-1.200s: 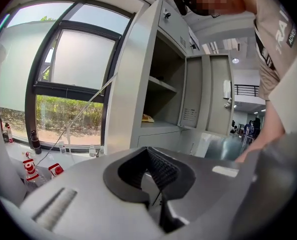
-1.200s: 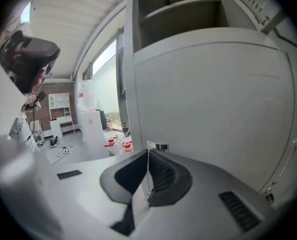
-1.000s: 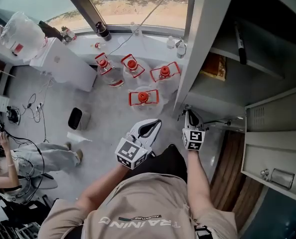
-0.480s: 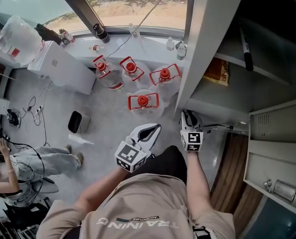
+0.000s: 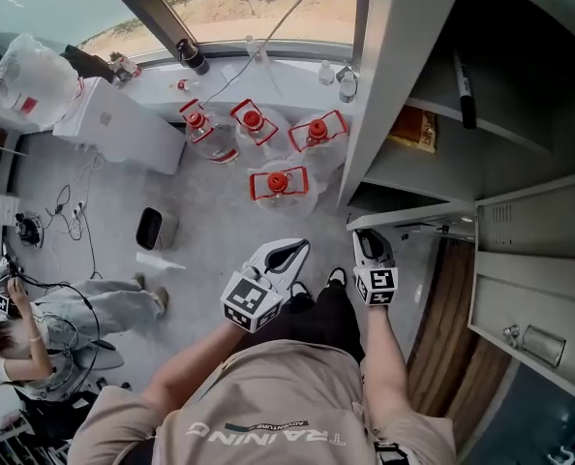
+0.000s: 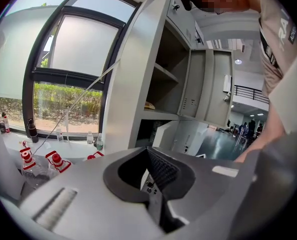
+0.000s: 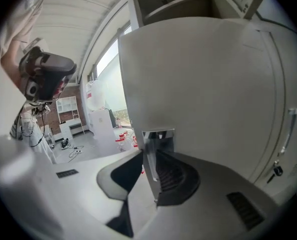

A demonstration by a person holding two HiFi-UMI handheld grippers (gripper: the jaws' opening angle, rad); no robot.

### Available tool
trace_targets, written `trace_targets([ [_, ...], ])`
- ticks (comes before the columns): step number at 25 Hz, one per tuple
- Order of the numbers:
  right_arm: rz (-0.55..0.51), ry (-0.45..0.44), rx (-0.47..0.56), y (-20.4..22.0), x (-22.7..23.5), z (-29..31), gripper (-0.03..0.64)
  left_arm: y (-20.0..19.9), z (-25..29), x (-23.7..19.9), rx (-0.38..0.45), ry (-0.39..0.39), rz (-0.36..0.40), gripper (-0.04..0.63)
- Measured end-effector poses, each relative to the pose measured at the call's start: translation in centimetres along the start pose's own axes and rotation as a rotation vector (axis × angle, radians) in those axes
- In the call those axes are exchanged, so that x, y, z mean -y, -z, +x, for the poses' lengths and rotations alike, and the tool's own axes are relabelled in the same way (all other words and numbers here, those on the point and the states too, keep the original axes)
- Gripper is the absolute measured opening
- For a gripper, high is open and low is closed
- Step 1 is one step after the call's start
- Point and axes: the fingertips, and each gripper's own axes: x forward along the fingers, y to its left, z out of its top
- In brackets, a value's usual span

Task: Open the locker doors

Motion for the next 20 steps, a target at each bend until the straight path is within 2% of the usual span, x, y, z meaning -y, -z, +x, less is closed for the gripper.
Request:
trace_targets([
  [4,0.032,0.03,-0.01,1.8,-0.6,-4.5,0.055,0.0,-0.8,1.5,-0.024,0.039,0.012,0.006],
  [13,0.122,0.209,-0.055,6.0,0.1,-14.4,0.054,0.4,-1.1,5.8,-0.03,0.144,0.022,0.006],
  [17,0.122,0.184,-0.102,6.7,-2.0,-16.4,0.054,-0.1,-0.7,7.1,-0.006,0.174,0.019,0.006],
  [20,0.119,0.143,-0.083,5.2,-4.0,-16.0,0.054,-0.4,-0.1,8.0,0.013,0.18,0.01,0.006],
])
